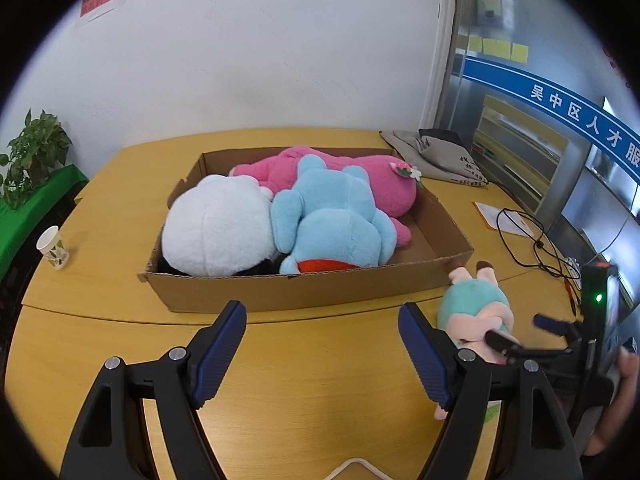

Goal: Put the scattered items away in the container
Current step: 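Grasp the pig plush with the right gripper while the left gripper grasps it too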

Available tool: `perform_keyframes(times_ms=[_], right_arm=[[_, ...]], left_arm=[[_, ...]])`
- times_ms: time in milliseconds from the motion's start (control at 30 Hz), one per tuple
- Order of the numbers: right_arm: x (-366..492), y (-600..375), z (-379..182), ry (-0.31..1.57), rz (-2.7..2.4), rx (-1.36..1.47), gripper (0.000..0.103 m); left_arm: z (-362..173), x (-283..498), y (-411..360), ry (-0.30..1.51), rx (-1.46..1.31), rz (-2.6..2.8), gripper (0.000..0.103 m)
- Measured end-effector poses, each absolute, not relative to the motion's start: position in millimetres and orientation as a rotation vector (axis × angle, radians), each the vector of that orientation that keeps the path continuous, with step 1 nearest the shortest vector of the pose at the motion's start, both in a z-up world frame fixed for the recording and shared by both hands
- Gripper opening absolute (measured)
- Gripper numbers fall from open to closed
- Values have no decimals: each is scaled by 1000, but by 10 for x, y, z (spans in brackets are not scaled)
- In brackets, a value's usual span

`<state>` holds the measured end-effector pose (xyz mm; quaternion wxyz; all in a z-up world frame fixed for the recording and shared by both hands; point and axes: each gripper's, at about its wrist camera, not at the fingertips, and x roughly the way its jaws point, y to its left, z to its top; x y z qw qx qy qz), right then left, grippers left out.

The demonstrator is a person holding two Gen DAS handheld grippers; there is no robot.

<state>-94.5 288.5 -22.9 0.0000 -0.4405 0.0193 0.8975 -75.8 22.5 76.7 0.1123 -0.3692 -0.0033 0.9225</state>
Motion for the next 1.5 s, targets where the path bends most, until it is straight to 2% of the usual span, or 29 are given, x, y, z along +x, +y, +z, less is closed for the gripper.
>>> perform_keyframes(times_ms=[167,267,333,500,667,767,867,1033,1167,1333,1500], right_arm=[[-941,2939,-491,320,2900,-1516,102],[-909,2889,-577,379,2953,-1588,98],[-867,2803,-629,398,2996,-1642,91],[-696,2590,-656,255,3064,-1626,88],[-616,2548,-670,236,3088,-1643,87],[-618,2647,-695,337,3081,-1659,87],[-620,2686,-708,360,3109,-1689,87],[-621,2675,-717,375,3126,-1688,87],[-598,2570,-691,268,3155,-1687,87],[-556,2580,-693,272,3163,-1667,86],[-543,2528,-663,229,3165,-1660,85]], left_arm=[[623,-831,327,-34,-1138,2606,78],[471,-909,365,-93,-1192,2511,78],[321,-965,428,-112,-1237,2431,78],[-132,-1106,607,-177,-1371,2266,78],[-430,-1300,654,-411,-1445,2087,78],[-461,-1351,619,-505,-1407,2019,78],[-460,-1347,598,-602,-1356,1905,78],[-520,-1380,805,-547,-1384,1852,78],[-544,-1453,964,-502,-1399,1874,79],[-488,-1424,968,-440,-1399,1891,65],[-369,-1366,953,-372,-1397,1927,59]])
